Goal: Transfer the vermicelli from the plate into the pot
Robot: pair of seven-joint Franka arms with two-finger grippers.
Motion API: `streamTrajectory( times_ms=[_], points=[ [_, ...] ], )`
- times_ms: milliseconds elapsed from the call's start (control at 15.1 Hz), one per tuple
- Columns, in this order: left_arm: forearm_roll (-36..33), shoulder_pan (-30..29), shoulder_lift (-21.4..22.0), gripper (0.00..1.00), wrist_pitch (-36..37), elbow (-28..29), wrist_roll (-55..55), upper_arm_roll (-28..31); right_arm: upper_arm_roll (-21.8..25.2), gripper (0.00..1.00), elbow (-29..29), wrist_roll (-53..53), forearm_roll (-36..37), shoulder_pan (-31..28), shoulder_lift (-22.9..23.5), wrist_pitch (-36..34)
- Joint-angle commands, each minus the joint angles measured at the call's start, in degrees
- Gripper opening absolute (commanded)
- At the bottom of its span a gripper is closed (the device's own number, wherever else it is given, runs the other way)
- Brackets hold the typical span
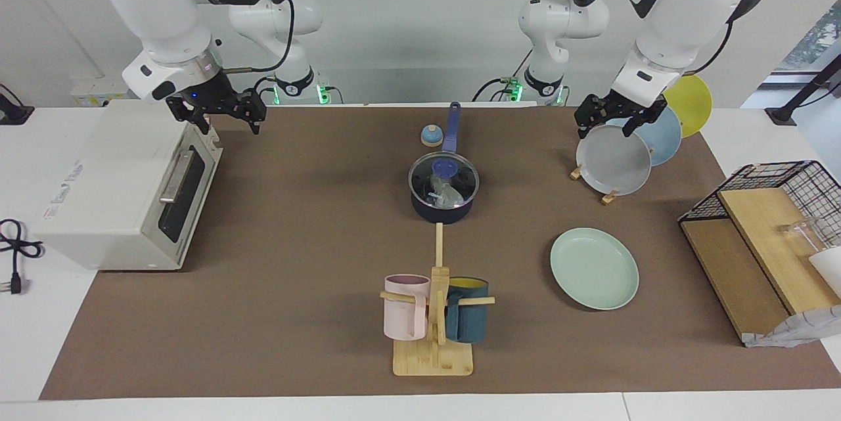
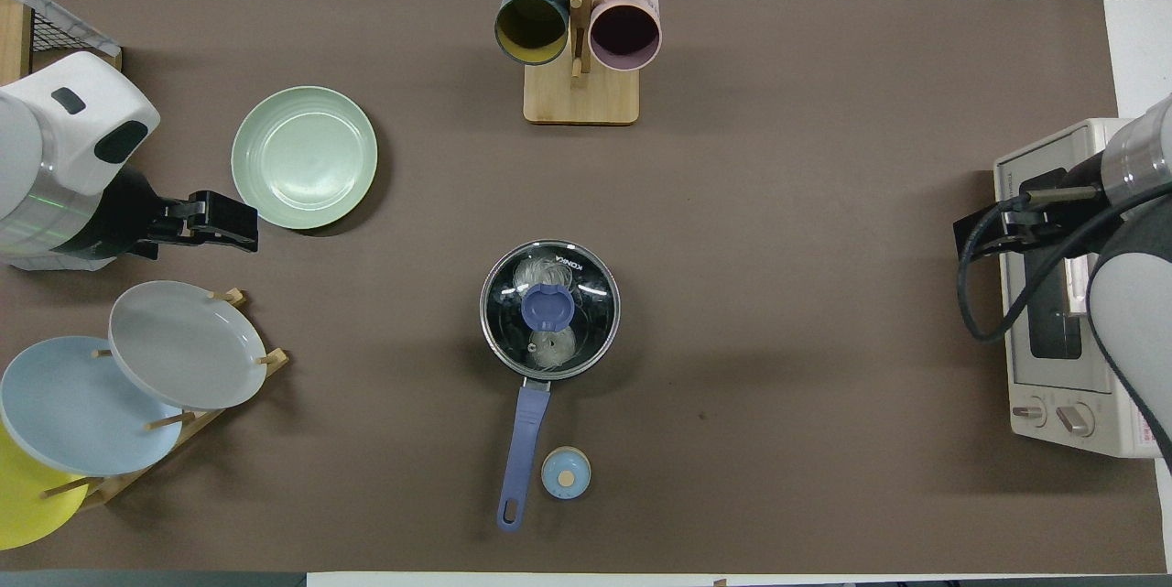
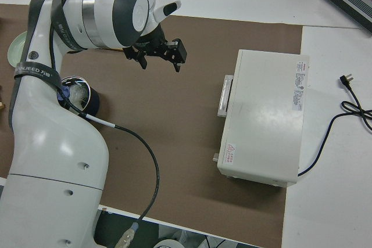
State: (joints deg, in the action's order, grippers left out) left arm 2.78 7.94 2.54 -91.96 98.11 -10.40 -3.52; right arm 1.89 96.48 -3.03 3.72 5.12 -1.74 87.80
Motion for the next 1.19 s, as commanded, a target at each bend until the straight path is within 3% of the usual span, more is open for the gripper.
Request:
streamTrajectory(
  times_ms=[0, 464, 1128],
  points=[
    [0.47, -0.64, 0.63, 1.0, 0.56, -0.11, -0.14, -0.26, 0.31, 1.0, 1.52, 1.63, 1.73, -0.11, -1.78, 1.15],
    [0.47, -0.64, 0.63, 1.0, 0.64, -0.11, -0.14, -0.35, 1.19, 1.0, 3.27, 1.62, 1.03, -0.72, -4.23, 1.5],
    [0.47, -0.64, 0.63, 1.0, 0.64, -0.11, -0.14, -0.35, 1.19, 1.0, -0.15, 1.8, -1.52, -0.63, -1.86, 1.06]
  ],
)
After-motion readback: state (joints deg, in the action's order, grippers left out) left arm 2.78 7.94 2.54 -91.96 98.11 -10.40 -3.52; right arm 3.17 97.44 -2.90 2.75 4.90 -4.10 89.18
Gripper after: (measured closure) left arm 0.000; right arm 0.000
